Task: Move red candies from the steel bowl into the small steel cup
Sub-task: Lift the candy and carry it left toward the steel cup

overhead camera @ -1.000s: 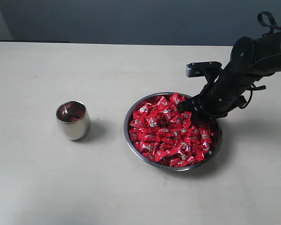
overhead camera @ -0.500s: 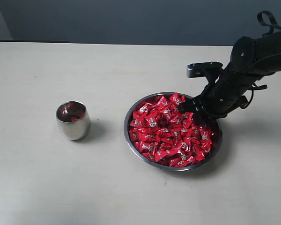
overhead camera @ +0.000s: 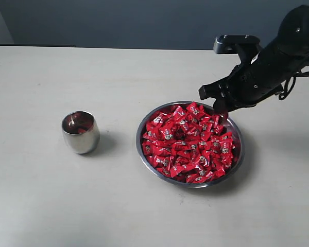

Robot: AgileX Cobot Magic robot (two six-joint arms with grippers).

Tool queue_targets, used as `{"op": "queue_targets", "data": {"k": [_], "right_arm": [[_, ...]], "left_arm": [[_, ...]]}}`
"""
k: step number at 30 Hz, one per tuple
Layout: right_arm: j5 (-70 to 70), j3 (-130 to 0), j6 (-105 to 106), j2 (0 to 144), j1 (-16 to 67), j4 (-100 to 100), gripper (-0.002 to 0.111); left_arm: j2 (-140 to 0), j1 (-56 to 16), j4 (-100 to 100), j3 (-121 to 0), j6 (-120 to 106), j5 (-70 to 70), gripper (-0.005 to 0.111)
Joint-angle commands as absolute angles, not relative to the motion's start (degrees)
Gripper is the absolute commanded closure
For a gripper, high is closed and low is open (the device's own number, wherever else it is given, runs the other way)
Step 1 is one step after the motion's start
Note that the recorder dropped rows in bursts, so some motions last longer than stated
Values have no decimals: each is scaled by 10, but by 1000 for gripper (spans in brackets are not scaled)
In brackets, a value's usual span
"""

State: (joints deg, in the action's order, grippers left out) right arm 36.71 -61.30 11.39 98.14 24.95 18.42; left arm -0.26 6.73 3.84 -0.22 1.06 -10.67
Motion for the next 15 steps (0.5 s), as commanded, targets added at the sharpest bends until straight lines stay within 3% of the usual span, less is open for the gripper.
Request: {"op": "queue_targets", "data": {"k": [1,11,15], "right_arm": [[368,-582,114,938,247,187,99],[293,-508,137,851,247,208,99],[230,-465,238,850,247,299,99]], "left_arm": [[0,68,39,0,11,-104,106],[0,68,39,0,11,-103,106],[0,68,39,0,11,-103,106]]}}
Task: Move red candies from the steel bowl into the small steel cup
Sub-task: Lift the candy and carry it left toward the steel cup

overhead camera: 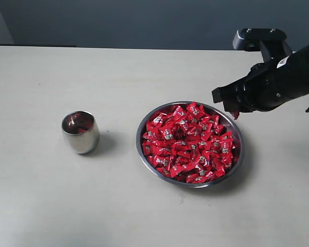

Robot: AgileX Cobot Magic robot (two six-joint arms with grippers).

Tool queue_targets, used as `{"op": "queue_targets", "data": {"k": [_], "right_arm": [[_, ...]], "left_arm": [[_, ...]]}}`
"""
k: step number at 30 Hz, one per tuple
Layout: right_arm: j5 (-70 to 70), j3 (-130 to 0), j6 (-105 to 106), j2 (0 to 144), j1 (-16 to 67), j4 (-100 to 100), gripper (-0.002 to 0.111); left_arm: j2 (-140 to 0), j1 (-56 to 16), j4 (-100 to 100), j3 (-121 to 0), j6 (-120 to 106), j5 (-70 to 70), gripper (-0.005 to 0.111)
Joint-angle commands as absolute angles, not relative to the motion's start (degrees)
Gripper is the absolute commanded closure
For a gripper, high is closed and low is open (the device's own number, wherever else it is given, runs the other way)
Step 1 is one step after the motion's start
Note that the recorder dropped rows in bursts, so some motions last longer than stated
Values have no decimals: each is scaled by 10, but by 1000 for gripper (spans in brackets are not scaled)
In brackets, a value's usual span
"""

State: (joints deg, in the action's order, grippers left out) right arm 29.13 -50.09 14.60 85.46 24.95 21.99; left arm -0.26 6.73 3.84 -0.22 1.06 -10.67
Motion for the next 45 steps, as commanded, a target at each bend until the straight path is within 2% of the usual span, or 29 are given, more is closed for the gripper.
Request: {"op": "queue_targets", "data": {"k": [1,9,18,24,33,45], "right_arm": [[219,-459,273,851,247,330,99],[218,-470,578,911,248,578,99],[347,-508,915,1004,248,861,99],[383,-562,926,1043,261,862,99],[374,-653,926,1118,338,839,99],[370,-775,818,1186,396,747,99]], "left_arm": [[0,68,39,0,11,-103,106],[0,68,39,0,11,-103,106],[0,68,39,0,11,-103,106],[0,68,39,0,11,-103,106],[0,68,39,0,11,-104,106],[0,68,39,0,11,-104,106]]}}
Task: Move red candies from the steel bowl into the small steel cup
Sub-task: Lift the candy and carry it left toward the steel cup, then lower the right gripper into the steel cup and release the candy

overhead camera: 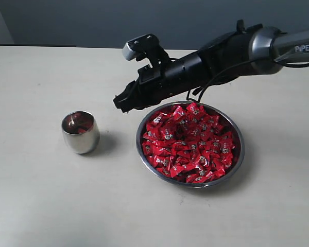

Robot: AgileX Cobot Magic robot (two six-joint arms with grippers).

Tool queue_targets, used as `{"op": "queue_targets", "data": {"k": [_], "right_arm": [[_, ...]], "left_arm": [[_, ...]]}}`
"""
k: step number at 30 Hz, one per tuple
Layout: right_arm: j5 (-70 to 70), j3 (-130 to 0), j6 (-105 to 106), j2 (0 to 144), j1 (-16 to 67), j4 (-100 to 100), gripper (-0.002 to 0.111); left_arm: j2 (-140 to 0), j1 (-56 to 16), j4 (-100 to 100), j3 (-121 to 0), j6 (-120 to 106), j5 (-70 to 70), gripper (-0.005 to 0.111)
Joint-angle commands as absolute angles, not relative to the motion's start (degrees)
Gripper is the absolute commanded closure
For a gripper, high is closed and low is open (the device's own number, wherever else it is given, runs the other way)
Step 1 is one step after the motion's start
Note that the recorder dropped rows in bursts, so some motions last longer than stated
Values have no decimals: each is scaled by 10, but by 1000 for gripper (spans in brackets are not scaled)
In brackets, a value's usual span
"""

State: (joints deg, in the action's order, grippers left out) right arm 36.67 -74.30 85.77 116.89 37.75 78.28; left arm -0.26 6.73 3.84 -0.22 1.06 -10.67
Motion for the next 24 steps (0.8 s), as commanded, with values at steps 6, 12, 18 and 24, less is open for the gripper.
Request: {"op": "queue_targets", "data": {"k": [6,12,18,24], "right_arm": [[370,-793,813,1192,432,737,99],[366,-794,811,1192,457,737,99],[360,-835,797,1195,465,737,99],[354,-871,750,1220,471,701,99]], "left_arm": [[0,68,39,0,11,-104,106],[0,68,39,0,11,-104,106],[0,68,39,0,11,-104,106],[0,68,39,0,11,-104,106]]}}
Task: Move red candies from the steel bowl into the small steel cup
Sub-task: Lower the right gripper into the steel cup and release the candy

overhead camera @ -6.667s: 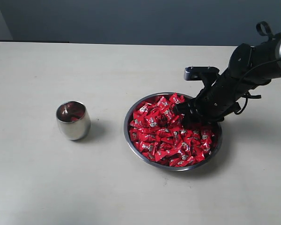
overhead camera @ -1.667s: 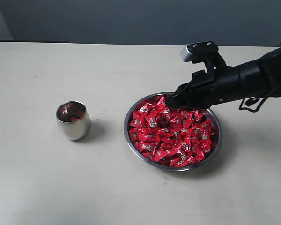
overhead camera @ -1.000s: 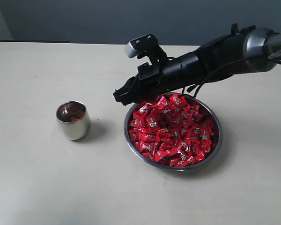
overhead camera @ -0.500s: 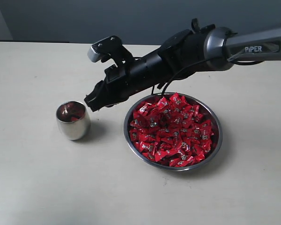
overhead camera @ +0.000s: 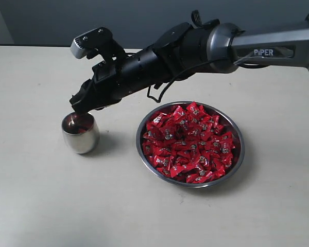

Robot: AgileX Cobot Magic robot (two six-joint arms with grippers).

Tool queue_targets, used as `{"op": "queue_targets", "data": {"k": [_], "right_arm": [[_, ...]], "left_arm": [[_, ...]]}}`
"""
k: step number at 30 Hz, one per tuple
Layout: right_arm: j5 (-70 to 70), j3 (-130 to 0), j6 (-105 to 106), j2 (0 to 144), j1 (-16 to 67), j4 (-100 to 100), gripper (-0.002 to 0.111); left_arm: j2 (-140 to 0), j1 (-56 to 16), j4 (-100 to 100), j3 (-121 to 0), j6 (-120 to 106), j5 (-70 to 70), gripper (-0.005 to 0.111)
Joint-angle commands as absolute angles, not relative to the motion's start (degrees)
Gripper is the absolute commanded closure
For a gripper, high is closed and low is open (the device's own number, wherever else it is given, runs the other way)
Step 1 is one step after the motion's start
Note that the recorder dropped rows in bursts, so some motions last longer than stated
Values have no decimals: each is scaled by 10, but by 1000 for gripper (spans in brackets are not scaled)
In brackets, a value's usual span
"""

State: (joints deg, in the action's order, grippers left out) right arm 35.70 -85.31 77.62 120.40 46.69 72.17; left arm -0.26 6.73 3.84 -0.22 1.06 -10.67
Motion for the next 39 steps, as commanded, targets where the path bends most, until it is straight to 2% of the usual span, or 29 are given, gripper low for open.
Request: {"op": "queue_targets", "data": {"k": [1,17,19,20,21,29,33,39], "right_arm": [[354,-873,750,1226,473,699,99],[362,-884,747,1241,475,695,98],[362,-884,747,1241,475,696,88],[362,-884,747,1241,475,696,77],[363,-884,747,1241,475,696,72],[369,-884,732,1227,475,690,71],[362,-884,687,1195,473,607,71],[341,-884,468,1138,473,369,71]], "left_arm": [[0,68,39,0,11,-103,106],[0,68,39,0,11,-103,106],[0,68,39,0,11,-103,106],[0,68,39,0,11,-103,106],[0,68,39,0,11,-103,106],[0,68,39,0,11,-103,106],[0,68,39,0,11,-104,106],[0,68,39,0,11,-104,106]]}}
